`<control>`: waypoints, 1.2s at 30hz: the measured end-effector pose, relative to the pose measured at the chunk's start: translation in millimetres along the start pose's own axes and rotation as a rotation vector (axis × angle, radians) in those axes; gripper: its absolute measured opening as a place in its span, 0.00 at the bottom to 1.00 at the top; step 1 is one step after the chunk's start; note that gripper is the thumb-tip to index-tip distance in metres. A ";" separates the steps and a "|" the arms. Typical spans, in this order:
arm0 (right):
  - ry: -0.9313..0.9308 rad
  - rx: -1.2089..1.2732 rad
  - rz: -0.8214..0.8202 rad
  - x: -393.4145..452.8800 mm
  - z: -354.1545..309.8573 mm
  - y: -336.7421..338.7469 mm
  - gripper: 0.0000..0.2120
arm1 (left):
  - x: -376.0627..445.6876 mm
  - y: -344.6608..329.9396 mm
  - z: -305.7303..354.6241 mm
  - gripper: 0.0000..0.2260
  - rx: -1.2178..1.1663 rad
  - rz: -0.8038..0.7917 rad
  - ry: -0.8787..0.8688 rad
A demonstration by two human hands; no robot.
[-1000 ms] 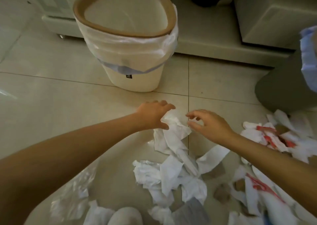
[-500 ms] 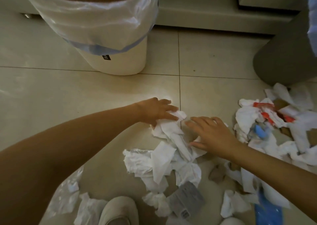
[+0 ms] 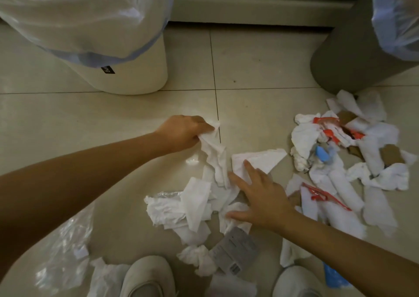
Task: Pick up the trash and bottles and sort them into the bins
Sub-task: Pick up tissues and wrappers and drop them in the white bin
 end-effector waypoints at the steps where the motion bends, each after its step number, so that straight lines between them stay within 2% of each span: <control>1: 0.009 -0.025 0.010 2.4 -4.8 -3.2 0.46 | -1.7 -4.0 3.3 0.22 -0.074 -0.053 0.080; 3: 0.021 -0.065 0.066 7.6 -11.6 -10.6 0.45 | -5.6 -10.8 11.2 0.27 -0.203 -0.145 0.190; 6: 0.033 -0.112 0.201 14.1 -16.7 -14.6 0.44 | -5.4 -13.4 25.7 0.30 -0.334 -0.128 0.232; 9: 0.069 -0.084 0.310 15.3 -20.4 -14.5 0.39 | 3.5 -18.5 41.9 0.33 -0.327 -0.121 0.261; 11: 0.091 -0.066 0.382 16.1 -23.1 -14.3 0.36 | 13.7 -23.6 50.1 0.30 -0.308 -0.098 0.271; 15: 0.102 -0.033 0.495 18.3 -20.1 -17.8 0.32 | 26.9 -31.6 59.9 0.13 -0.239 -0.048 0.214; 18: 0.142 -0.021 0.562 18.2 -17.5 -18.7 0.28 | 26.2 -30.2 54.9 0.10 -0.198 -0.013 0.181; 22: 0.179 -0.018 0.586 17.9 -13.5 -16.9 0.20 | 15.6 -10.3 36.1 0.10 -0.183 0.108 0.203; 27: 0.216 0.042 0.574 21.1 -5.6 -7.7 0.22 | -6.1 18.9 17.9 0.11 -0.212 0.290 0.228; 30: 0.210 0.121 0.650 25.3 -3.2 17.5 0.20 | -15.6 46.5 15.3 0.11 -0.158 0.397 0.176; 33: 0.196 0.188 0.757 28.8 -3.5 55.6 0.18 | -21.0 79.5 19.8 0.10 0.002 0.470 0.114; 36: 0.213 0.295 0.877 27.6 -8.4 100.3 0.12 | -25.1 110.7 24.2 0.10 0.118 0.539 0.037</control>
Point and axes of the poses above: each hand's wrist, its own x-axis towards the middle knuckle, its own y-axis out of the back of the hand, z = x × y, the point moved 2 cm from there along x, towards the middle knuckle, and after that the axes turned 12 degrees about -y, right-handed, at the moved point
